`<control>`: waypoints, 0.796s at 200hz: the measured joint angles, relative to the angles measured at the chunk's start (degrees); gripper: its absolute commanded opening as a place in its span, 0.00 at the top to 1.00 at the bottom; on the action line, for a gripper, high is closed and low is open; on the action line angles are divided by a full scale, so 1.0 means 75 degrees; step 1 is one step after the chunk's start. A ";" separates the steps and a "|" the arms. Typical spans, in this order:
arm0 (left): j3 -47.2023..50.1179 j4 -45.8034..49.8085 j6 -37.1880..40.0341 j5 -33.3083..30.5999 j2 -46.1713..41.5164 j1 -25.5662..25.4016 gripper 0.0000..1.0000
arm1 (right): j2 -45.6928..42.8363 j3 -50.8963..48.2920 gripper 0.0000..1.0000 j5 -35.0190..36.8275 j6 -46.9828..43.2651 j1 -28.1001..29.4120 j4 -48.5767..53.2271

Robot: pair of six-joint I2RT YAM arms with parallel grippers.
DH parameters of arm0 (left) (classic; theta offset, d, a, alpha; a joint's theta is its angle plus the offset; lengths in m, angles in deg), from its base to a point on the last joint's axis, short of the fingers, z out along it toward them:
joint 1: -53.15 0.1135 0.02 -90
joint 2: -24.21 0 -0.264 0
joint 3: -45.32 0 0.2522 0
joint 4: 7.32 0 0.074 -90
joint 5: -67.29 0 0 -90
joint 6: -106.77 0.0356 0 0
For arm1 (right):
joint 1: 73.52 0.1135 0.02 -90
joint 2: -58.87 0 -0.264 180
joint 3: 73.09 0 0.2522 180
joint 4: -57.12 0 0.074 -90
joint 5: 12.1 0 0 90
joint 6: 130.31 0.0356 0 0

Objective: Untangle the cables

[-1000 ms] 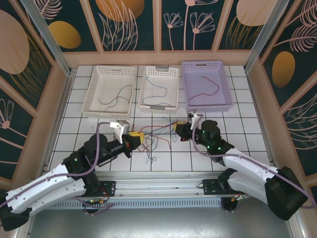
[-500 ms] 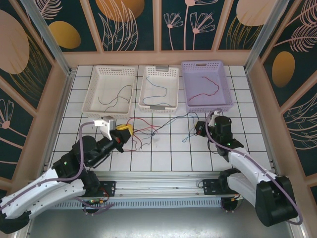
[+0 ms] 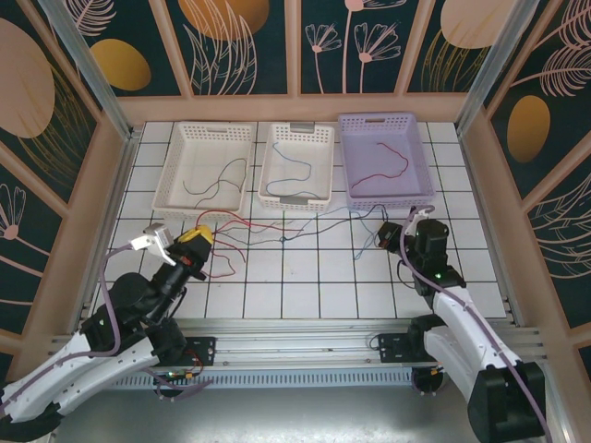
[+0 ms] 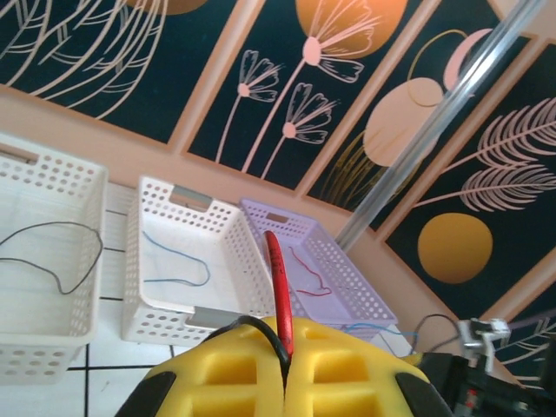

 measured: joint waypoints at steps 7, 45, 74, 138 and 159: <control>0.0052 0.0000 -0.0058 -0.0125 0.0003 0.0000 1.00 | -0.0125 -0.0038 1.00 0.0003 0.0041 -0.0023 -0.0003; 0.0373 -0.0023 -0.0274 -0.0460 0.0219 0.0000 1.00 | -0.0991 -0.0466 1.00 -0.0035 0.0466 -0.0458 0.0044; 0.0452 0.0003 -0.0367 -0.0781 0.0458 0.0000 1.00 | -0.1894 -0.0530 1.00 -0.0160 0.0863 -0.1212 0.0219; 0.0545 0.0312 -0.0749 -0.1521 0.0248 0.0000 1.00 | -0.1938 -0.0134 1.00 -0.1393 0.1134 -0.3532 0.0991; 0.0699 0.0300 -0.0912 -0.1515 0.0533 0.0000 1.00 | -0.1769 0.0029 1.00 -0.1851 0.1166 -0.3678 0.1046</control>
